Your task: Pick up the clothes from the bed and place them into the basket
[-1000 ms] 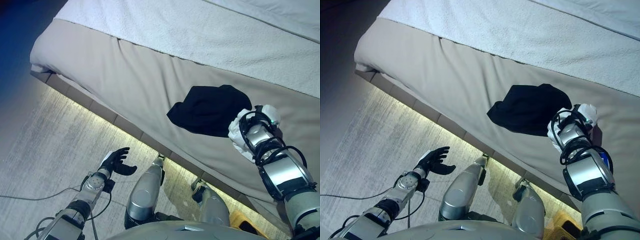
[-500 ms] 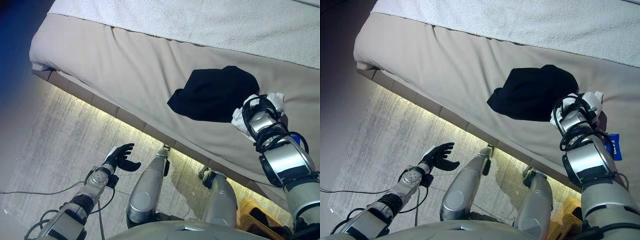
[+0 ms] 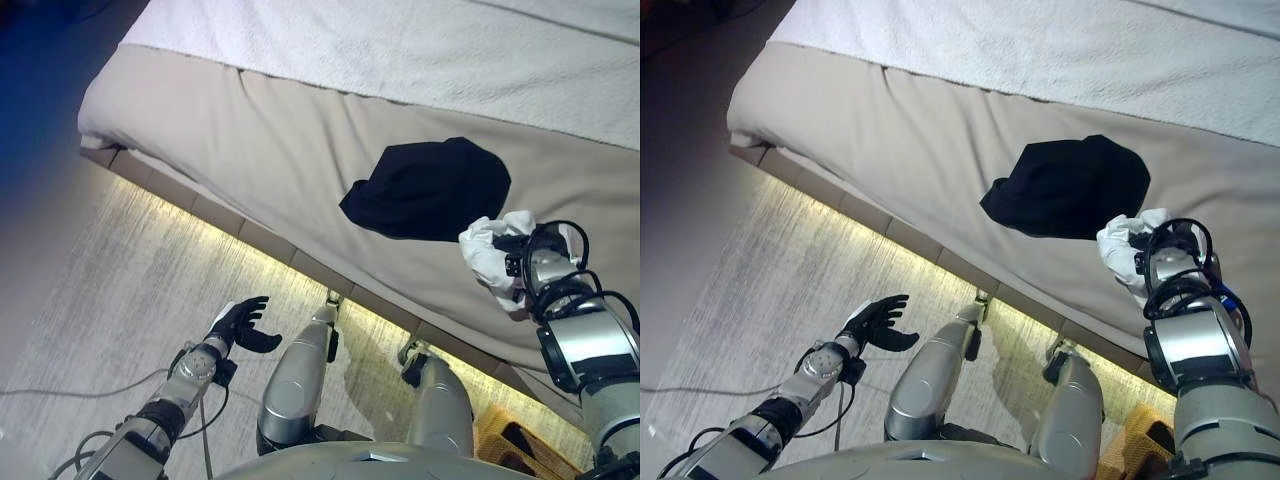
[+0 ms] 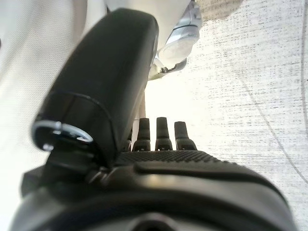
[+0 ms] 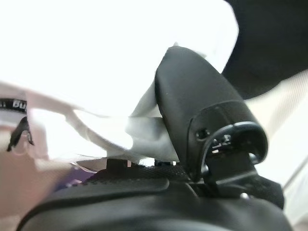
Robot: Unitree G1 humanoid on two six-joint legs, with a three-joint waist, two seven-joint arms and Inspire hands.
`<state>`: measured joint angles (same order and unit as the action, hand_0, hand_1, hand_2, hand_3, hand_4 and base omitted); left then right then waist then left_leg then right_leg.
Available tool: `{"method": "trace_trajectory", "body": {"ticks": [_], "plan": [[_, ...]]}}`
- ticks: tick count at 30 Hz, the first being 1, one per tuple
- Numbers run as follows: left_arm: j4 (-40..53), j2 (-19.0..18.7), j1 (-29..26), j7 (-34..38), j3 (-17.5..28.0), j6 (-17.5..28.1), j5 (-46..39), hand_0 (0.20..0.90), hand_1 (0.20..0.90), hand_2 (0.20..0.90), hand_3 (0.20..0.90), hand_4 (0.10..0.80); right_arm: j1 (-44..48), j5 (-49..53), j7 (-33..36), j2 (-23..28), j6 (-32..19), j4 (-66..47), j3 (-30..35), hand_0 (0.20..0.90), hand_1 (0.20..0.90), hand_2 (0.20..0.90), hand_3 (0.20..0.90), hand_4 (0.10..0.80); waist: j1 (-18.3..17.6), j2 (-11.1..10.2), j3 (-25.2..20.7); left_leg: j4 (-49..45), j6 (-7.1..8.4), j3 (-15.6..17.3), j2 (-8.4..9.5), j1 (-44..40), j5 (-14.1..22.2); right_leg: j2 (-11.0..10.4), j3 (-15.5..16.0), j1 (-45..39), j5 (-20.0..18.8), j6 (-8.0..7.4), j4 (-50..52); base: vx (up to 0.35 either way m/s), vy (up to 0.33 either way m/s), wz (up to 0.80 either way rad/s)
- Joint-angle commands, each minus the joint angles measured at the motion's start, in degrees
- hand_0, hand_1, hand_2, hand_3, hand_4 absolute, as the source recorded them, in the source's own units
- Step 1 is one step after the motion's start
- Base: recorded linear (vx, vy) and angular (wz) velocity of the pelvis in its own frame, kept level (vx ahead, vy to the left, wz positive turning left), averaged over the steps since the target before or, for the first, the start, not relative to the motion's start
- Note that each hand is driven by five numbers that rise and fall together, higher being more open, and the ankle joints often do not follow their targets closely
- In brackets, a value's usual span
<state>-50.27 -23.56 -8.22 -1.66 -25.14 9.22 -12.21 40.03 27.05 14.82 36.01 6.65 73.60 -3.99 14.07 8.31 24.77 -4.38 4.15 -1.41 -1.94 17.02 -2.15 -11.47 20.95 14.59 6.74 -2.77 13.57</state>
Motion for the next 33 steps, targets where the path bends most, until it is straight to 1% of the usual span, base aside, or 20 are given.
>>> {"method": "trace_trajectory", "body": {"ticks": [1,2,4,7,8,9,11,12,17,18,21,23,24,25,26,27,28,29,31,33], "plan": [[-3.4,-1.9,4.1,1.3,4.5,4.6,2.8,0.900,0.900,0.900,0.900,0.800,-6.5,15.7,-7.3,0.5,-10.5,-5.1,5.0,0.300,0.300,0.300,0.200,0.100,-2.0,-4.2,-5.4,-2.7,-1.24,3.6,0.10,-4.7,0.2,3.4,-0.6,-7.5,-4.6,-0.09,-3.4,0.149,-0.019,-0.08],[-4.2,-1.6,5.0,1.5,4.8,5.0,3.3,0.900,0.900,0.900,0.900,0.800,-8.2,19.0,-10.2,-0.6,-12.0,-6.7,6.4,0.300,0.300,0.300,0.200,0.100,-2.4,-4.6,-6.3,-1.4,-1.09,3.8,-0.10,-6.2,0.1,3.7,-0.9,-8.8,-4.8,-0.25,-4.4,0.144,-0.006,-0.25],[-6.2,-0.6,6.9,1.5,6.5,5.3,5.4,0.900,0.900,0.900,0.900,0.800,-13.6,24.4,-13.2,-3.9,-13.3,-12.9,8.8,0.300,0.300,0.300,0.200,0.100,-3.6,-5.7,-8.8,1.6,-0.91,4.8,-0.45,-9.6,-0.2,4.2,-1.8,-11.3,-5.2,-0.71,-6.9,0.128,0.001,-0.32],[-8.8,0.3,8.7,1.6,8.0,6.3,7.4,0.900,0.900,0.900,0.900,0.800,-19.9,31.0,-17.8,-7.3,-13.9,-18.3,11.3,0.300,0.300,0.300,0.200,0.100,-5.1,-6.6,-11.6,3.4,-0.83,5.9,-0.88,-12.0,-0.6,4.7,-2.6,-13.0,-6.0,-0.99,-8.5,0.069,0.011,-0.12],[-10.7,1.1,9.2,1.5,8.8,6.5,8.6,0.900,0.900,0.900,0.900,0.800,-23.4,34.5,-20.0,-9.7,-14.0,-21.5,12.3,0.300,0.300,0.300,0.200,0.100,-6.3,-7.1,-13.3,4.0,-0.92,6.6,-1.10,-13.9,-0.3,5.1,-3.2,-14.2,-5.9,-0.92,-8.9,0.077,0.028,-0.19],[-11.2,1.3,9.4,1.5,9.0,6.7,9.2,0.900,0.900,0.900,0.900,0.800,-24.7,36.7,-21.4,-10.7,-13.9,-22.8,12.6,0.300,0.300,0.300,0.200,0.100,-6.7,-7.3,-14.0,4.2,-0.95,6.9,-1.19,-14.5,-0.2,5.3,-3.5,-14.7,-6.0,-0.88,-9.2,0.128,0.023,-0.21],[-12.3,2.2,10.2,1.9,9.5,6.4,10.7,0.900,0.900,0.900,0.900,0.800,-29.6,40.5,-24.6,-14.4,-14.1,-27.1,13.3,0.300,0.300,0.300,0.200,0.100,-8.4,-7.9,-16.0,4.7,-1.00,8.0,-1.53,-17.0,0.5,5.9,-4.4,-16.3,-5.8,-0.84,-9.7,0.094,0.006,-0.22],[-12.2,2.4,10.4,2.2,9.7,5.9,10.9,0.900,0.900,0.900,0.900,0.800,-31.6,42.1,-24.8,-16.1,-14.4,-30.0,13.1,0.300,0.300,0.300,0.200,0.100,-9.2,-8.2,-16.6,5.3,-1.11,8.6,-1.70,-18.2,0.6,6.1,-4.9,-17.1,-5.7,-0.84,-10.0,0.035,-0.001,-0.25],[-10.9,2.9,9.8,2.1,10.7,4.7,9.9,0.900,0.900,0.900,0.900,0.800,-37.7,45.1,-26.7,-20.5,-17.1,-39.2,13.3,0.300,0.300,0.300,0.200,0.100,-12.5,-9.0,-18.3,7.7,-0.92,10.4,-2.48,-21.3,0.5,7.4,-7.0,-18.9,-5.7,-1.04,-11.3,-0.032,-0.021,-0.24],[-10.3,3.2,9.8,1.8,11.0,4.6,9.6,0.900,0.900,0.900,0.900,0.800,-39.4,47.3,-28.5,-21.8,-18.5,-41.0,13.9,0.300,0.300,0.300,0.200,0.100,-13.4,-9.2,-18.7,7.7,-0.79,10.8,-2.84,-21.7,0.5,7.6,-7.7,-19.1,-5.9,-1.14,-11.8,-0.064,-0.027,-0.18],[-10.0,4.0,9.6,2.1,10.6,4.7,9.2,0.900,0.900,0.900,0.900,0.800,-41.1,49.2,-29.7,-23.5,-20.9,-43.8,14.1,0.300,0.300,0.300,0.200,0.100,-14.7,-9.7,-19.0,6.7,-0.59,11.0,-3.35,-22.0,0.9,7.9,-8.7,-19.3,-6.3,-1.00,-12.4,-0.069,0.000,-0.19],[-9.9,4.7,10.0,2.1,10.3,4.8,9.7,0.900,0.900,0.900,0.900,0.800,-41.9,49.0,-28.8,-24.1,-22.4,-45.3,13.8,0.300,0.300,0.300,0.200,0.100,-15.0,-10.0,-19.1,4.7,-0.60,10.2,-3.43,-21.4,1.6,7.8,-9.4,-19.0,-6.4,-0.80,-12.1,-0.046,0.039,-0.15],[-10.1,5.6,11.1,2.4,10.3,5.1,9.5,0.900,0.900,0.900,0.900,0.800,-42.0,48.6,-26.9,-24.1,-22.1,-46.5,13.0,0.300,0.300,0.300,0.200,0.100,-14.1,-10.4,-18.8,2.1,-1.48,3.6,-1.35,-20.5,3.2,7.9,-11.9,-19.0,-6.4,-0.52,-11.8,0.000,0.072,-0.33],[-10.1,6.4,12.2,2.9,10.3,5.5,8.8,0.900,0.900,0.900,0.900,0.800,-41.7,48.8,-26.8,-23.9,-21.5,-46.8,12.1,0.300,0.300,0.300,0.200,0.100,-13.2,-10.4,-18.8,1.4,-2.89,-2.5,1.36,-19.9,4.1,8.5,-14.8,-18.7,-6.6,-0.35,-12.0,-0.038,0.100,-0.61],[-10.1,6.9,13.1,3.2,10.3,6.1,8.0,0.900,0.900,0.900,0.900,0.800,-41.3,48.7,-26.4,-23.8,-21.6,-46.9,11.3,0.300,0.300,0.300,0.200,0.100,-12.4,-10.2,-19.1,1.4,-4.11,-6.5,3.60,-19.2,4.2,9.0,-17.1,-18.0,-7.0,-0.34,-12.0,-0.107,0.114,-0.95],[-10.2,7.2,13.9,2.9,10.0,7.3,7.7,0.900,0.900,0.900,0.900,0.800,-40.8,48.8,-25.6,-23.7,-22.1,-46.9,10.6,0.300,0.300,0.300,0.200,0.100,-12.0,-9.9,-19.1,0.9,-5.16,-8.3,5.16,-18.9,4.8,9.2,-18.9,-17.6,-7.1,-0.54,-12.0,-0.152,0.145,-1.70],[-10.4,7.3,14.1,2.5,9.6,7.8,7.8,0.900,0.900,0.900,0.900,0.800,-40.2,49.1,-25.0,-23.9,-22.9,-46.4,10.3,0.300,0.300,0.300,0.200,0.100,-11.9,-9.7,-19.0,0.9,-5.68,-7.2,5.17,-19.1,5.4,8.8,-19.6,-17.3,-7.4,-0.98,-12.2,-0.149,0.167,-1.85],[-10.5,7.3,13.8,2.1,9.2,8.1,8.1,0.900,0.900,0.900,0.900,0.800,-39.7,49.3,-24.3,-24.0,-23.6,-46.0,10.2,0.300,0.300,0.300,0.200,0.100,-11.8,-9.5,-18.9,1.5,-5.86,-6.2,4.88,-19.4,5.5,8.5,-19.7,-17.2,-7.6,-1.36,-12.3,-0.152,0.170,-1.79],[-10.8,6.9,12.4,1.9,7.4,7.6,9.2,0.900,0.900,0.900,0.900,0.800,-39.1,50.0,-23.1,-24.6,-26.5,-44.6,10.5,0.300,0.300,0.300,0.200,0.100,-12.1,-9.1,-18.8,3.4,-5.90,-4.8,4.54,-20.3,5.1,7.0,-19.4,-16.5,-8.7,-2.88,-12.2,-0.162,0.163,-0.96],[-11.1,6.2,10.9,2.2,6.0,7.1,9.4,0.900,0.900,0.900,0.900,0.800,-39.0,50.5,-22.0,-25.1,-28.3,-44.1,11.0,0.300,0.300,0.300,0.200,0.100,-12.9,-9.0,-18.7,5.5,-6.20,-4.2,4.73,-20.9,4.8,5.4,-19.9,-14.7,-10.7,-4.78,-11.4,-0.151,0.144,-0.65]]}}
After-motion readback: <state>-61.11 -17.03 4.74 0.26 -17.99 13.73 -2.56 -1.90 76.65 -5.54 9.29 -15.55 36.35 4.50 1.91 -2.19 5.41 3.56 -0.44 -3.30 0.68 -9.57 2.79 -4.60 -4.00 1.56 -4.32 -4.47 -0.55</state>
